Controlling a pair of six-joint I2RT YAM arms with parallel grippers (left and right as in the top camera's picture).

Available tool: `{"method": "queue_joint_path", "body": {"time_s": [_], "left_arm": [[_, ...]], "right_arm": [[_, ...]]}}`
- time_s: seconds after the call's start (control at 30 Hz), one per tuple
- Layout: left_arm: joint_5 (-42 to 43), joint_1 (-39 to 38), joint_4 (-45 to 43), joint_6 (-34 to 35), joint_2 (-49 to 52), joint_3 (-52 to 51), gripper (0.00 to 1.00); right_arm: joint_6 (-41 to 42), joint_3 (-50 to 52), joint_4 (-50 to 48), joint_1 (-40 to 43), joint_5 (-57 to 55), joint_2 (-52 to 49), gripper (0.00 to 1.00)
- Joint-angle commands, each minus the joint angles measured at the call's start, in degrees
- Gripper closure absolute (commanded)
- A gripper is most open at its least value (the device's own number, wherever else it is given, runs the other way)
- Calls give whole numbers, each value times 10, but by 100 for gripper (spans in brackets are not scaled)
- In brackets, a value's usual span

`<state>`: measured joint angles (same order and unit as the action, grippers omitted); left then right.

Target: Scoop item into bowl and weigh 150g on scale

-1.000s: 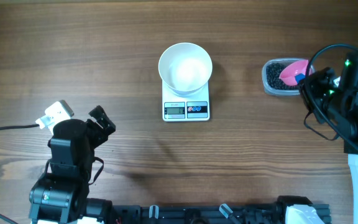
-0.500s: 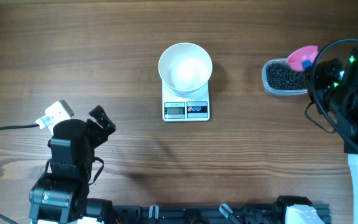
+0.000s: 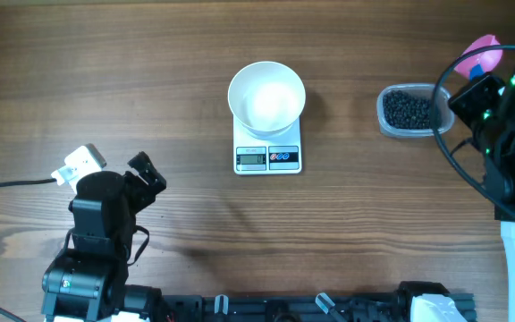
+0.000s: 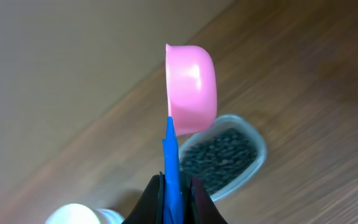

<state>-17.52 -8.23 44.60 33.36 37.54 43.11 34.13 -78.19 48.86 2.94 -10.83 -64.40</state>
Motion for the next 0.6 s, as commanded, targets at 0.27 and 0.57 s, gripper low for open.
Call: {"method": "queue_joint_path", "body": {"time_s": [0.27,0.57], "left_arm": [[-3,3,-1,5,0,-1,0],[-3,3,-1,5,0,-1,0]], "right_arm": [[-87,-4,-25,2,-30,1,96],[-86,-4,-34,2,-55,1,96]]}}
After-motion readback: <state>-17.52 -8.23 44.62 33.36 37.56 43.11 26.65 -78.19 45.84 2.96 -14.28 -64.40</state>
